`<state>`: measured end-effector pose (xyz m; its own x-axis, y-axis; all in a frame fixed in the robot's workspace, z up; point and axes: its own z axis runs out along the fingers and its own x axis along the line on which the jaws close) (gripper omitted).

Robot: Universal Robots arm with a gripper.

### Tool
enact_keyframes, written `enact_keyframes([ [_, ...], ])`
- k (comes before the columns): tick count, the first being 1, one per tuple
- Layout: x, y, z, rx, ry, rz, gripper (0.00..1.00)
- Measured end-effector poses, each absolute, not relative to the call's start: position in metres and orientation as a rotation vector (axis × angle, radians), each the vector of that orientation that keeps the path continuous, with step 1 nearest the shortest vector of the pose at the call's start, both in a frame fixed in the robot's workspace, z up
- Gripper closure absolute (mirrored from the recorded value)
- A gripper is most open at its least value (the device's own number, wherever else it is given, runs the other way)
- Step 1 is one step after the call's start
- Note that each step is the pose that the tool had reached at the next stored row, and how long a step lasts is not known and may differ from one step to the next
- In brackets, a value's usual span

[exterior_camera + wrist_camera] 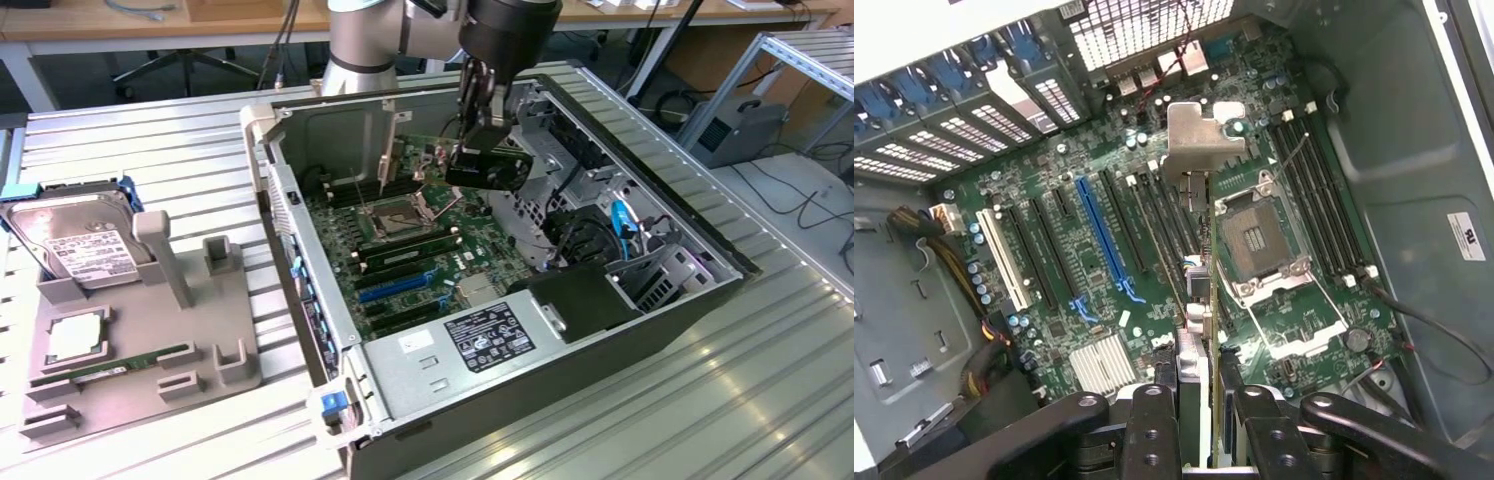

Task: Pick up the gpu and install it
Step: 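Insert the gpu into the slot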

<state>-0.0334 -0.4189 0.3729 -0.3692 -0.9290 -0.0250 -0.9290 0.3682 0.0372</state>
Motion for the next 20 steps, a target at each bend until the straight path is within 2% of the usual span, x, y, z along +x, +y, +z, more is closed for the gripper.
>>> enact_keyframes([
  [20, -0.0334, -0.4189, 0.3726, 1.834, -2.548, -0.07, 0.73],
])
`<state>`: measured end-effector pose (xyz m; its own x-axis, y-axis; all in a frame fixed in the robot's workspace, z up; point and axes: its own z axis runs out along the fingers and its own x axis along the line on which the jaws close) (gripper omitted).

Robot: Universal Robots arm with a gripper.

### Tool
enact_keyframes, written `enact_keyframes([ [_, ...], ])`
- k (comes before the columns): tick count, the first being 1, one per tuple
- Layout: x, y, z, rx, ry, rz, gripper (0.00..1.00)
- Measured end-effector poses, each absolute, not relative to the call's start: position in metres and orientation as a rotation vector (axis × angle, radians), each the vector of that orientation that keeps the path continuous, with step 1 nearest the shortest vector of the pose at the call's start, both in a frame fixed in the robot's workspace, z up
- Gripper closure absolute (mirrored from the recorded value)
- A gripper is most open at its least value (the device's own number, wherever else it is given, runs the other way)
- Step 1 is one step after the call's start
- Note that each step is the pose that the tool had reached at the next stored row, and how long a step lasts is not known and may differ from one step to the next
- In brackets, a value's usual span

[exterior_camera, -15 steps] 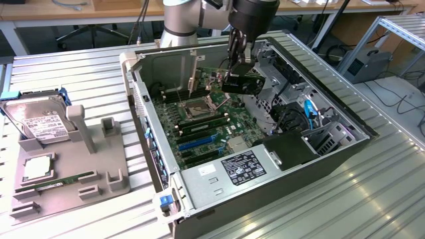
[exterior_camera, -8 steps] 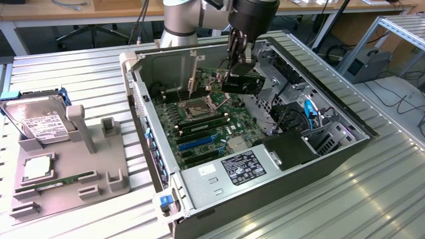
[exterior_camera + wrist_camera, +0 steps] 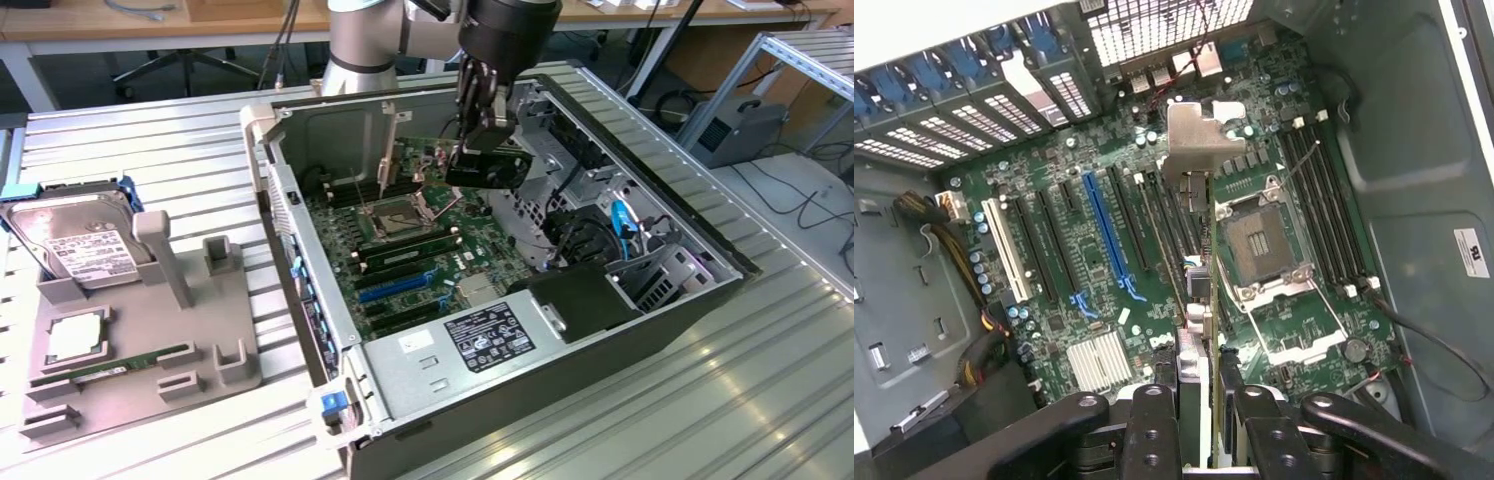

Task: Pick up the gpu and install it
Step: 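Insert the gpu into the slot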

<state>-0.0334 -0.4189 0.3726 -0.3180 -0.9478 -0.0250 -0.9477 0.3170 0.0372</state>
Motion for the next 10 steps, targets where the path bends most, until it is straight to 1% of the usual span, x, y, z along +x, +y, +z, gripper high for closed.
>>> enact_keyframes([
  [10, -0.0334, -0.4189, 0.3724, 1.863, -2.526, -0.07, 0.73],
])
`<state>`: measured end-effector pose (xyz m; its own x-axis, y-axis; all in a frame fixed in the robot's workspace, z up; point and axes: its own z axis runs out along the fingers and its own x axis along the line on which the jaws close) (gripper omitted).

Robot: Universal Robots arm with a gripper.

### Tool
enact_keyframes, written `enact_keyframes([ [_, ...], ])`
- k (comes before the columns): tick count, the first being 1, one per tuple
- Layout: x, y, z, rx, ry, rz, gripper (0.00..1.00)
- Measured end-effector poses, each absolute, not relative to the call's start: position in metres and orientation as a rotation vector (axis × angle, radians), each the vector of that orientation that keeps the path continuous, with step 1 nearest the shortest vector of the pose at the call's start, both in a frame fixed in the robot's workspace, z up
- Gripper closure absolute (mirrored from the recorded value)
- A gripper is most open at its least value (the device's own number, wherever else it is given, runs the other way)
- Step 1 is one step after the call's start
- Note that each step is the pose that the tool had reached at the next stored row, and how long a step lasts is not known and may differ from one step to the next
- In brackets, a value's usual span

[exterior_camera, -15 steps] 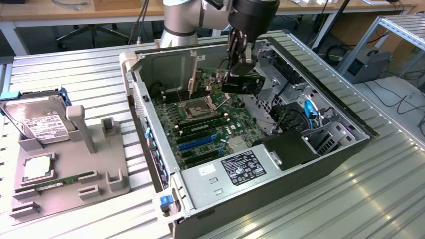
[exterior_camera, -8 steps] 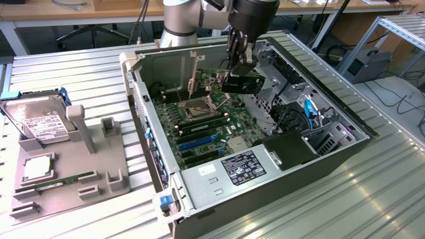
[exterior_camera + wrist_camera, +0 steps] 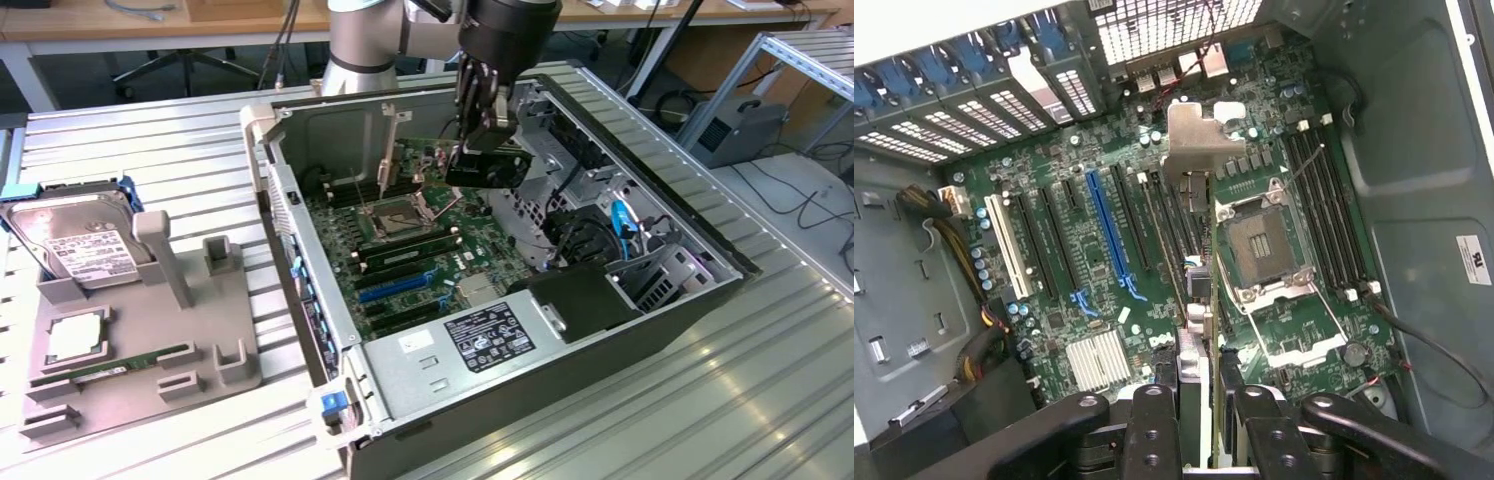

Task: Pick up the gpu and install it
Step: 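Insert the gpu into the slot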

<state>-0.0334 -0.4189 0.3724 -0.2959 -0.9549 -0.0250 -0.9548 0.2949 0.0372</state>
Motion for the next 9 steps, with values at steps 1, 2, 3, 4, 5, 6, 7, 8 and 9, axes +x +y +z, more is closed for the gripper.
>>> enact_keyframes([
  [1, -0.0334, -0.4189, 0.3724, 1.865, -2.524, -0.07, 0.73],
  [2, -0.0334, -0.4189, 0.3724, 1.868, -2.522, -0.07, 0.73],
  [3, -0.0334, -0.4189, 0.3724, 1.871, -2.52, -0.07, 0.73],
  [4, -0.0334, -0.4189, 0.3724, 1.874, -2.518, -0.07, 0.73],
  [5, -0.0334, -0.4189, 0.3724, 1.876, -2.516, -0.07, 0.73],
  [6, -0.0334, -0.4189, 0.3724, 1.879, -2.514, -0.07, 0.73],
  [7, -0.0334, -0.4189, 0.3723, 1.882, -2.512, -0.07, 0.73],
  [8, -0.0334, -0.4189, 0.3723, 1.884, -2.51, -0.07, 0.73],
  [9, -0.0334, -0.4189, 0.3723, 1.887, -2.508, -0.07, 0.73],
])
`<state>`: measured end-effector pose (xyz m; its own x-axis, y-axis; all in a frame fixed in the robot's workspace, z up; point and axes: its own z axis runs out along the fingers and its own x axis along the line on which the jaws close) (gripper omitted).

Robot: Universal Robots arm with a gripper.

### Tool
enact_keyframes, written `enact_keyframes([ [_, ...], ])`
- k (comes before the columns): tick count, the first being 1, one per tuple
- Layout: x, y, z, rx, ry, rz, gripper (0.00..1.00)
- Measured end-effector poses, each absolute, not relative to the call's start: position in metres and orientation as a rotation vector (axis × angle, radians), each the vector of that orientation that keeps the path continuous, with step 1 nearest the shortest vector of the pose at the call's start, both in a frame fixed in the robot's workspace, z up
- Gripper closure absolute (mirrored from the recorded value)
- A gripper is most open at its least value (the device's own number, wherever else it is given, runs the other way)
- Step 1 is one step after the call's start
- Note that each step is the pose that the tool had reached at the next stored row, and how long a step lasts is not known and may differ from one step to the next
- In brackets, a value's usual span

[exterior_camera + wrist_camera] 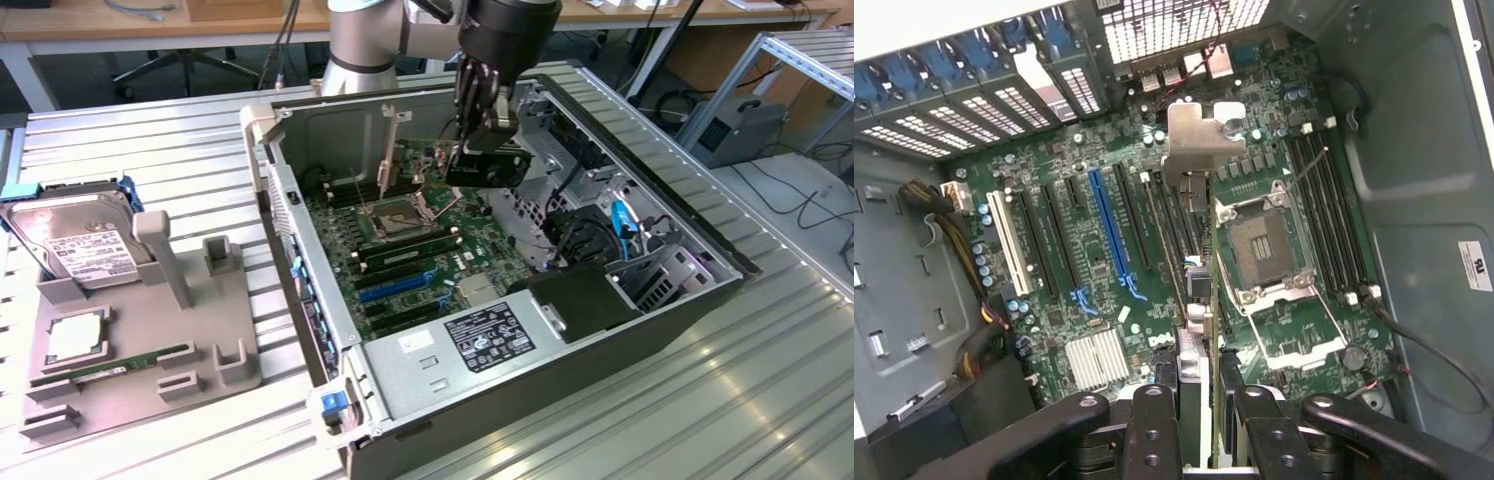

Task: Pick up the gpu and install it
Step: 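Insert the gpu into the slot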

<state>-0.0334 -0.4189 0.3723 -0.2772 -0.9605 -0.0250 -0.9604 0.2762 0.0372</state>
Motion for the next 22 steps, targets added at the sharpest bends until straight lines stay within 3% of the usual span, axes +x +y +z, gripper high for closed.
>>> enact_keyframes([
  [22, -0.0334, -0.4189, 0.3721, 1.94, -2.466, -0.07, 0.73],
])
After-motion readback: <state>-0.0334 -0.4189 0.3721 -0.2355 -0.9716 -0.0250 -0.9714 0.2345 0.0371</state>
